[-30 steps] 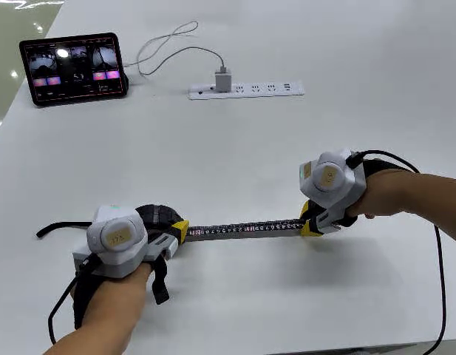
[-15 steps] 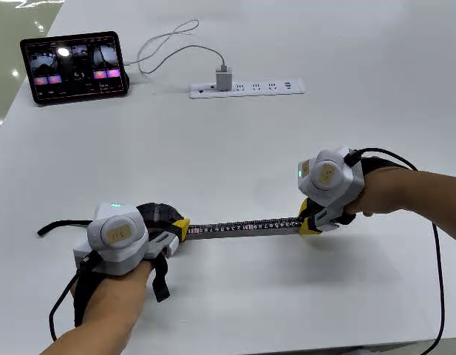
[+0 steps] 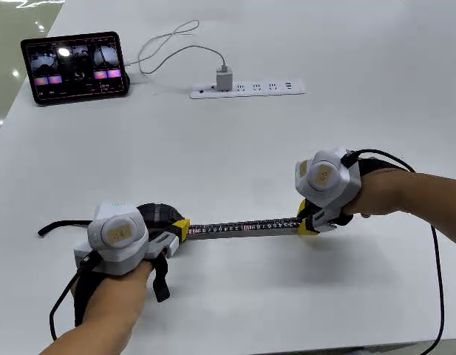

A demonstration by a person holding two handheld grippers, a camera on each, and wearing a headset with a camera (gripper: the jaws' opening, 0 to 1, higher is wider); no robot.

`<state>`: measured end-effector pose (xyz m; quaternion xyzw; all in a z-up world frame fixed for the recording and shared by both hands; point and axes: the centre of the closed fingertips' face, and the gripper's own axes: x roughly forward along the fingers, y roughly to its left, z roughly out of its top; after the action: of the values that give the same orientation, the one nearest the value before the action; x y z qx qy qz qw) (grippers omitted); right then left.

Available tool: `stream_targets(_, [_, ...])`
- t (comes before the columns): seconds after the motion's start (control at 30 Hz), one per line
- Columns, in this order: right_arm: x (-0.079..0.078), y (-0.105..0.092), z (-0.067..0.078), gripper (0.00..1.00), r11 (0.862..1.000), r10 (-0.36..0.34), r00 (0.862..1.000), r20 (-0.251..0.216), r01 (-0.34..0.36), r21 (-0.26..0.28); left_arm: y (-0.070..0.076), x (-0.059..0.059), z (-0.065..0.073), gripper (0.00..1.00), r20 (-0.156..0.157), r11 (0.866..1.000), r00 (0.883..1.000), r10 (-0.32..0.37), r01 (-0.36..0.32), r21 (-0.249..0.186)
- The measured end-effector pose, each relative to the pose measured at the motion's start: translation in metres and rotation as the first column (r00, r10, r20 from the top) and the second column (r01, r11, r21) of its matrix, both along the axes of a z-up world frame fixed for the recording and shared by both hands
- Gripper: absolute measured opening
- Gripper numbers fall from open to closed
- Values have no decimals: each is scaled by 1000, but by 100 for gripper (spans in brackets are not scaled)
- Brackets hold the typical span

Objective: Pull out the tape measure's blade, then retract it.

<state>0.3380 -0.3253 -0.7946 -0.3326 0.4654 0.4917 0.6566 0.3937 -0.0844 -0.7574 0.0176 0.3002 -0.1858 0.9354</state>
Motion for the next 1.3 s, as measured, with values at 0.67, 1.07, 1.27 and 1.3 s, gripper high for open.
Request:
stream_targets(0.67, [1,5,0,10,1000,-1,1000,-1,1,-3,0,1,-1,59,-3,1000,1000,0,0,1])
stream_targets(1.07, [2,8,-1,10,1000,-6,1000,-1,6,-5,1,1,-1,58,-5,1000,1000,1,-1,4])
stream_targets(1.27, [3,10,-1,10,1000,-6,1000,0,6,-6,0,1,-1,58,-4,1000,1000,1,-1,4])
stream_targets(1.3, [3,10,-1,10,1000,-8,1000,0,8,-6,0,1,-1,58,-4,1000,1000,1,-1,4])
